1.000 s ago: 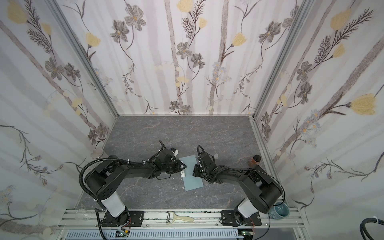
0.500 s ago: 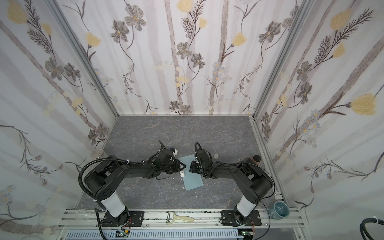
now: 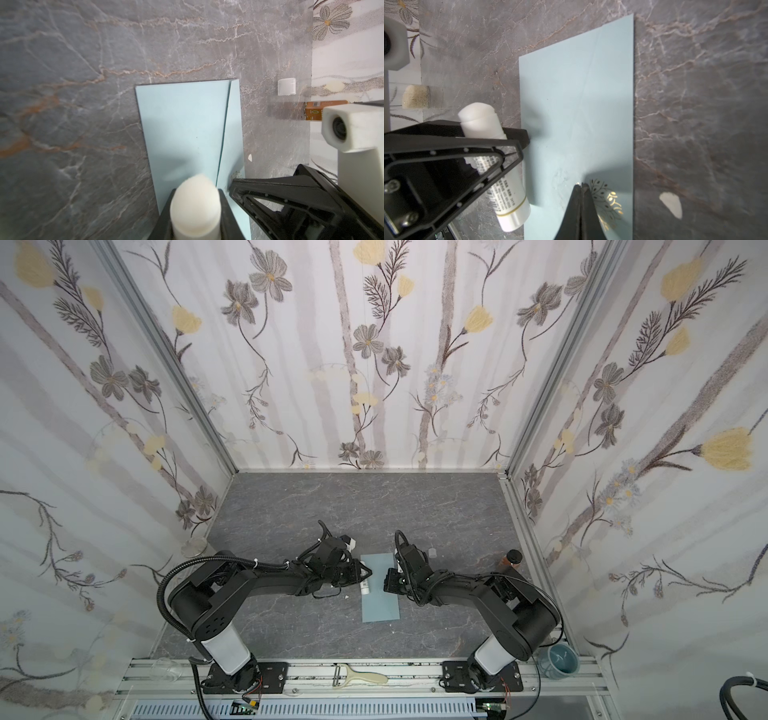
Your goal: Place the letter into the envelope and seal it
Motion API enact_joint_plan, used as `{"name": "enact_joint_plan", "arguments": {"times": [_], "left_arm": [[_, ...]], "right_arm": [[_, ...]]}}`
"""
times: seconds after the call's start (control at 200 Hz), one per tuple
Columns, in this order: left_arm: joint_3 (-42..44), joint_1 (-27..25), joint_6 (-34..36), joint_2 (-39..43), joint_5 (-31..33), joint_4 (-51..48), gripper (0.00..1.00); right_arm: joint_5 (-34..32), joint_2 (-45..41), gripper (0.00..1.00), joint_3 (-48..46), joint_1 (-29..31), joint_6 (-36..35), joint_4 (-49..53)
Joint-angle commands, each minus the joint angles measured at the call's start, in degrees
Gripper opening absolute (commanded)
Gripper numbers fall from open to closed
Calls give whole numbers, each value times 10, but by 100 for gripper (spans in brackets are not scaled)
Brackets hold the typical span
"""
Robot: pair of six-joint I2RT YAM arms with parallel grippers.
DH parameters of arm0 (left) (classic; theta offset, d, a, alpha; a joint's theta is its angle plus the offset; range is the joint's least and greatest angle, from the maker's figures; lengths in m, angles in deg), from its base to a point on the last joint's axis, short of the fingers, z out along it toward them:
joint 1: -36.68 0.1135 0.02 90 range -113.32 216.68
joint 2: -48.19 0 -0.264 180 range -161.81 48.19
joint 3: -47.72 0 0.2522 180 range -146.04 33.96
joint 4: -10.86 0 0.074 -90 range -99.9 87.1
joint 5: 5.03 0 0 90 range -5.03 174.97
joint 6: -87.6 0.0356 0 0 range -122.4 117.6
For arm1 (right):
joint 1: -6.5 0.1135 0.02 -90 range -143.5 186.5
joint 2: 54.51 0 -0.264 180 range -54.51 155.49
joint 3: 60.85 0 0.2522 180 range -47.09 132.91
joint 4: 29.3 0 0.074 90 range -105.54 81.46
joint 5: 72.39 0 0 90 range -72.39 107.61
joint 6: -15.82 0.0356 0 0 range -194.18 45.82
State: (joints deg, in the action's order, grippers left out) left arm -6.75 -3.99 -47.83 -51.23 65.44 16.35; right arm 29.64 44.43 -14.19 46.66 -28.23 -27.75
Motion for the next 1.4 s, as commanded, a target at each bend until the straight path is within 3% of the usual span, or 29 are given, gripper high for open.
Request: {"name": "enact_joint_plan", "arguments": {"times": [0.0, 0.275, 0.914, 1.394], "left_arm": [[-4, 0, 2, 1, 8, -16, 0], [-15, 0, 1, -3, 4, -16, 0], [-48, 9, 13, -37, 15, -15, 0], [-81, 13, 17, 16, 7, -15, 0]], "right_arm": [[-6, -11, 0, -1, 2, 4, 10], [-9, -35, 0, -2, 12, 4, 31], [-22, 37, 0, 28, -16, -11, 0], [10, -86, 0, 36, -21, -28, 17]]}}
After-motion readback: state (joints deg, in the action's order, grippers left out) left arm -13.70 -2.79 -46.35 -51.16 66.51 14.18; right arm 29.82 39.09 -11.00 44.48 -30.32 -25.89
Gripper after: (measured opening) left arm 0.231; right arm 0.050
